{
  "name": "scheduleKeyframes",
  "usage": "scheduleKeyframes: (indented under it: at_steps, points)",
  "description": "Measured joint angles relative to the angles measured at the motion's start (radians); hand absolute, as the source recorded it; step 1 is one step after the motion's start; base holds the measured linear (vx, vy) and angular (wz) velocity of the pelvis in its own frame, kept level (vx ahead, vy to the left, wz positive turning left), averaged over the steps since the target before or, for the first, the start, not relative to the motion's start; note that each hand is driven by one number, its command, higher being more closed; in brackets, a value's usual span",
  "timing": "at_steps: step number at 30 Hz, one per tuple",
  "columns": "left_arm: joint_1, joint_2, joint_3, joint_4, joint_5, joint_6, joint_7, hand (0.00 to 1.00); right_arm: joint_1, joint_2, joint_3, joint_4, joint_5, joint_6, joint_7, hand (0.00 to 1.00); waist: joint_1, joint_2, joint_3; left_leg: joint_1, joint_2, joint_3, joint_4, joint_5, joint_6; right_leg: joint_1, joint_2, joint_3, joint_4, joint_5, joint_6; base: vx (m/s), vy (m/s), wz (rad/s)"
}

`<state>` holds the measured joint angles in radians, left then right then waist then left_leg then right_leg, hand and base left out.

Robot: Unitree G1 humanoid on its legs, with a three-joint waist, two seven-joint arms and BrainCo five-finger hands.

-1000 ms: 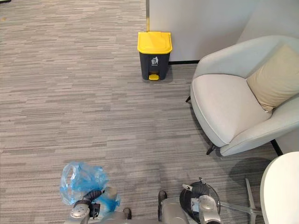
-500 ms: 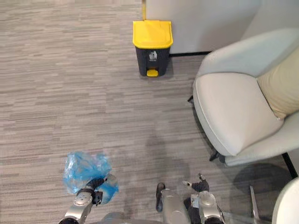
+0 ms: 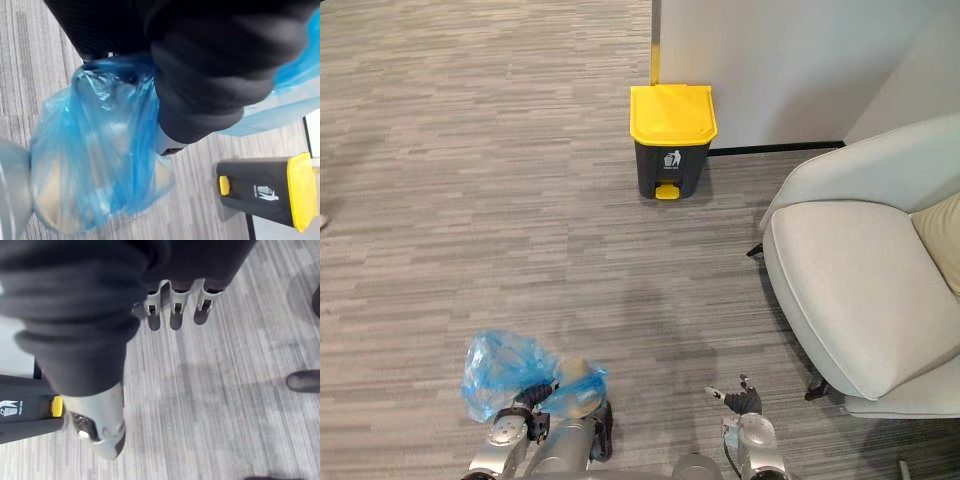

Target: Gather rubbish on tea table into small bin, then transfer packed bag to large trash can.

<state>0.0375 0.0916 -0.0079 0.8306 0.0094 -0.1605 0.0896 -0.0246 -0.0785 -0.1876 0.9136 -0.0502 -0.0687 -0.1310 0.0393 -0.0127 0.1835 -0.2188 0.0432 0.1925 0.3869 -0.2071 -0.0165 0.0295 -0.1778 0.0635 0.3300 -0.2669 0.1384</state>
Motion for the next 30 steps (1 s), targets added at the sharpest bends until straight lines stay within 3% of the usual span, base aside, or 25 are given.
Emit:
scheduleKeyframes:
  at_steps: [2, 3, 4, 6, 9, 10, 11, 12, 13, 14, 17, 19, 20, 21, 23, 25, 27, 28, 29, 30]
  points:
    - [0.014, 0.002, -0.001, -0.001, 0.0, 0.0, 0.0, 1.0, -0.002, 0.007, 0.002, -0.006, -0.001, 0.0, 0.0, 0.0, 0.001, -0.004, -0.003, 0.05, -0.011, 0.033, -0.007, -0.021, 0.024, -0.071, -0.016, 0.025, 0.189, 0.001, 0.015, 0.4, 0.159, -0.55]
    - [0.015, 0.005, -0.007, -0.001, 0.0, 0.001, 0.0, 1.0, 0.012, 0.015, 0.008, -0.018, -0.001, 0.001, 0.0, 0.0, -0.005, -0.01, -0.006, 0.097, -0.02, 0.057, -0.011, -0.053, 0.044, -0.162, -0.036, 0.022, 0.405, 0.043, 0.073, 0.34, 0.098, -0.31]
    - [0.015, 0.009, -0.012, -0.001, 0.0, 0.002, 0.001, 1.0, 0.015, 0.017, 0.012, -0.017, -0.002, 0.001, 0.002, 0.0, -0.008, -0.011, -0.006, 0.119, -0.021, 0.061, -0.013, -0.064, 0.048, -0.195, -0.037, 0.018, 0.478, 0.043, 0.063, 0.42, 0.085, -0.19]
    - [0.024, 0.021, -0.021, -0.001, 0.0, 0.005, 0.002, 1.0, 0.015, 0.023, 0.042, -0.028, -0.013, 0.002, 0.002, 0.0, -0.026, -0.01, -0.005, 0.217, -0.018, 0.061, -0.07, -0.076, 0.054, -0.294, -0.026, -0.065, 0.622, 0.001, -0.007, 0.38, 0.014, -0.08]
    - [0.017, 0.032, -0.019, -0.002, -0.002, 0.005, 0.003, 1.0, 0.008, 0.025, 0.049, -0.034, -0.022, -0.001, 0.002, 0.0, -0.027, -0.001, -0.002, 0.308, 0.012, 0.069, -0.141, -0.076, 0.053, -0.375, 0.023, -0.183, 0.545, -0.032, -0.061, 0.36, -0.068, -0.07]
    - [0.012, 0.034, -0.019, -0.001, -0.001, 0.004, 0.003, 1.0, 0.006, 0.024, 0.049, -0.034, -0.022, -0.001, 0.002, 0.0, -0.028, 0.008, 0.003, 0.337, 0.023, 0.068, -0.167, -0.076, 0.053, -0.415, 0.043, -0.23, 0.445, -0.027, -0.076, 0.39, -0.144, 0.12]
    - [0.008, 0.036, -0.02, 0.001, -0.001, 0.004, 0.002, 1.0, 0.005, 0.023, 0.05, -0.033, -0.022, 0.0, 0.002, 0.0, -0.034, -0.012, -0.007, 0.358, 0.024, 0.062, -0.187, -0.076, 0.044, -0.444, 0.063, -0.258, 0.293, 0.014, -0.09, 0.4, -0.163, 0.19]
    - [0.008, 0.047, -0.02, 0.003, -0.001, 0.004, 0.002, 1.0, 0.009, 0.022, 0.051, -0.031, -0.022, 0.0, 0.002, 0.0, -0.039, -0.026, -0.011, 0.37, 0.013, 0.055, -0.199, -0.073, 0.026, -0.442, 0.075, -0.261, 0.185, 0.077, -0.093, 0.44, -0.172, 0.29]
    - [-0.003, 0.033, -0.023, 0.031, -0.001, 0.005, 0.001, 1.0, 0.008, -0.002, 0.049, -0.01, -0.024, -0.001, 0.001, 0.0, -0.053, -0.006, -0.004, 0.398, 0.023, 0.017, -0.217, -0.077, -0.003, -0.415, 0.1, -0.263, 0.146, 0.193, -0.18, 0.53, -0.179, -0.02]
    - [-0.007, 0.026, -0.021, 0.044, 0.0, 0.005, -0.002, 1.0, -0.009, -0.018, 0.045, 0.007, -0.029, 0.0, 0.0, 0.0, -0.048, 0.013, -0.008, 0.4, 0.043, -0.002, -0.219, -0.056, -0.037, -0.413, 0.121, -0.255, 0.147, 0.171, -0.194, 0.45, -0.14, -0.18]
    - [-0.027, 0.023, -0.021, 0.052, 0.003, 0.005, -0.003, 1.0, -0.005, -0.02, 0.031, 0.007, -0.03, 0.001, 0.001, 0.0, -0.071, 0.02, -0.007, 0.403, 0.063, -0.056, -0.156, -0.012, -0.111, -0.375, 0.124, -0.284, 0.172, 0.097, -0.207, 0.41, -0.183, 0.05]
    - [-0.037, 0.004, -0.013, 0.048, 0.003, 0.004, -0.003, 1.0, 0.021, -0.015, 0.031, 0.002, -0.03, 0.001, 0.001, 0.0, -0.081, 0.022, -0.003, 0.341, 0.093, -0.087, 0.074, 0.03, -0.174, -0.268, 0.132, -0.309, 0.118, 0.073, -0.207, 0.42, -0.201, 0.4]
    - [-0.033, -0.015, 0.004, 0.04, 0.002, 0.004, -0.004, 1.0, 0.033, -0.009, 0.043, 0.0, -0.029, 0.001, 0.001, 0.0, -0.076, 0.022, -0.002, 0.27, 0.119, -0.101, 0.266, 0.069, -0.199, -0.209, 0.139, -0.31, 0.074, 0.069, -0.21, 0.32, -0.128, 0.1]
    - [-0.023, -0.034, 0.017, 0.026, 0.002, 0.002, -0.005, 1.0, 0.034, -0.005, 0.044, -0.002, -0.029, 0.002, 0.0, 0.0, -0.064, 0.028, 0.001, 0.175, 0.157, -0.096, 0.478, 0.05, -0.182, -0.141, 0.157, -0.307, 0.029, 0.065, -0.215, 0.27, -0.066, -0.12]
    - [-0.005, -0.044, 0.017, -0.004, 0.002, 0.003, -0.005, 1.0, 0.038, 0.006, 0.041, -0.045, -0.017, -0.002, 0.0, 0.0, -0.041, 0.024, 0.002, 0.038, 0.197, -0.055, 0.603, 0.014, -0.122, -0.061, 0.17, -0.292, -0.03, 0.049, -0.225, 0.28, -0.018, -0.32]
    - [-0.006, -0.044, 0.018, -0.005, 0.001, 0.003, -0.005, 1.0, 0.035, 0.015, 0.035, -0.064, -0.007, -0.003, 0.0, 0.0, -0.022, 0.017, 0.003, -0.042, 0.196, -0.019, 0.505, -0.007, -0.087, -0.018, 0.165, -0.271, -0.075, 0.049, -0.218, 0.23, 0.055, -0.3]
    - [-0.005, -0.044, 0.018, -0.005, 0.001, 0.003, -0.004, 1.0, 0.024, 0.017, 0.026, -0.063, 0.001, -0.003, 0.0, 0.0, -0.013, 0.016, 0.003, -0.081, 0.149, -0.014, 0.246, -0.009, -0.074, 0.015, 0.146, -0.255, -0.099, 0.045, -0.183, 0.29, 0.129, -0.19]
    - [-0.005, -0.045, 0.017, -0.004, 0.001, 0.003, -0.004, 1.0, 0.019, 0.014, 0.014, -0.053, 0.001, -0.003, -0.001, 0.0, -0.015, 0.015, 0.002, -0.076, 0.101, -0.04, 0.021, 0.029, -0.087, 0.029, 0.128, -0.246, -0.107, 0.031, -0.155, 0.37, 0.208, -0.27]
    - [-0.005, -0.045, 0.016, -0.002, 0.001, 0.003, -0.003, 1.0, 0.014, 0.009, 0.001, -0.033, 0.001, -0.003, -0.002, 0.0, -0.011, 0.025, 0.001, -0.049, 0.072, -0.065, -0.123, 0.169, -0.082, 0.043, 0.119, -0.22, -0.111, 0.014, -0.128, 0.46, 0.287, -0.44]
    - [-0.003, -0.036, 0.017, 0.003, 0.0, 0.004, -0.002, 1.0, 0.011, 0.014, 0.003, -0.012, 0.001, -0.001, -0.001, 0.0, 0.005, 0.006, -0.003, -0.019, 0.044, -0.049, -0.157, 0.202, -0.039, 0.056, 0.104, -0.192, -0.126, 0.006, -0.109, 0.41, 0.229, -0.32]
